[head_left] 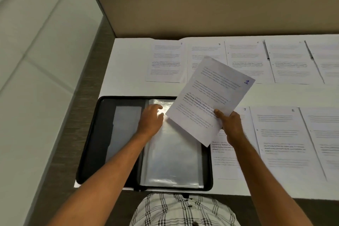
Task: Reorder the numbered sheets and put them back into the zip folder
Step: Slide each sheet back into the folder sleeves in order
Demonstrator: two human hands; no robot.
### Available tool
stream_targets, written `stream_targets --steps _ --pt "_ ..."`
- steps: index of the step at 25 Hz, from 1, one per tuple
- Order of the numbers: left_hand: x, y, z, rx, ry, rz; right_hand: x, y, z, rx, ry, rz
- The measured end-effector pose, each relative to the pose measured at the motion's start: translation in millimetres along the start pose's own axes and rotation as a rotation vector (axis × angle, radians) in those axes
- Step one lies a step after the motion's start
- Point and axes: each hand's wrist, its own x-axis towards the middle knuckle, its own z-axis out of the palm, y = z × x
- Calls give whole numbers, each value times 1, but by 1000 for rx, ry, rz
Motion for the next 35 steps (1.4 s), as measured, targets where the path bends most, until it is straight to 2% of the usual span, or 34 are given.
stream_targets --steps 3,7,9,16,20,24,27,30,35 --pt "25 -12 9 272 -44 168 3 7 6 12 58 18" --pt "39 -24 21 515 -129 176 7 7 19 16 103 32" --pt "39 -32 29 562 -94 190 12 5 26 27 122 30" --pt "42 -32 28 373 148 346 27 -8 48 64 155 34" --pt "57 -27 18 347 30 346 31 -16 54 110 152 16" --pt "73 -10 -6 361 -231 323 36 -22 56 212 185 27" --pt "77 -6 -18 268 -345 306 41 -25 59 282 199 73" --pt "80 -4 -21 103 -344 216 46 -29 63 366 198 122" --pt "88 -5 -15 150 -242 151 61 -36 63 447 154 147"
